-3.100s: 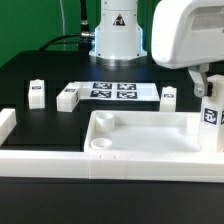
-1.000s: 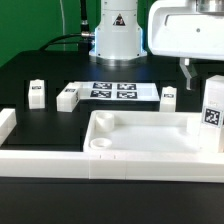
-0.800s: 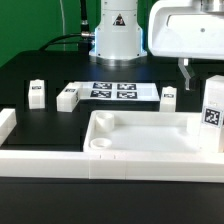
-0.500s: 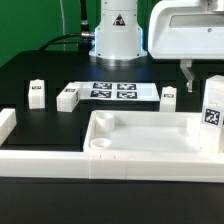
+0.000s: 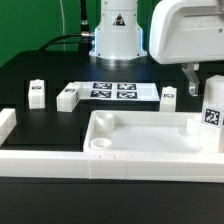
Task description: Assemble desk
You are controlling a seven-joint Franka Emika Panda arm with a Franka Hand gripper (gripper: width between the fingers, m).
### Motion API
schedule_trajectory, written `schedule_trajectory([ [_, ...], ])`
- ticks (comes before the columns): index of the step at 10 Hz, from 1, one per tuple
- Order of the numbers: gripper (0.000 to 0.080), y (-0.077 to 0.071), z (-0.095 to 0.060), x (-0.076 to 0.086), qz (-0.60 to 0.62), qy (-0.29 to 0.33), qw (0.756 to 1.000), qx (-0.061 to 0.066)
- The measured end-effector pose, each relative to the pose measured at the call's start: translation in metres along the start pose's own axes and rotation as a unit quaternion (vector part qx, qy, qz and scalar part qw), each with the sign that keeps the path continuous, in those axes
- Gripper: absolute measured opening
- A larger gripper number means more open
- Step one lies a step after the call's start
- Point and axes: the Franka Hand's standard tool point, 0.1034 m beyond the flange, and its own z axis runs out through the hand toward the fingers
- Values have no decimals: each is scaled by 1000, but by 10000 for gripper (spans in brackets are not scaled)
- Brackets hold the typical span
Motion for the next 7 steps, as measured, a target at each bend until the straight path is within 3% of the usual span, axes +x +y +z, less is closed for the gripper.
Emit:
schedule_trajectory([
  [6,623,6,0,0,-156,0,988,-4],
  [7,407,6,0,0,-156,0,988,-4],
])
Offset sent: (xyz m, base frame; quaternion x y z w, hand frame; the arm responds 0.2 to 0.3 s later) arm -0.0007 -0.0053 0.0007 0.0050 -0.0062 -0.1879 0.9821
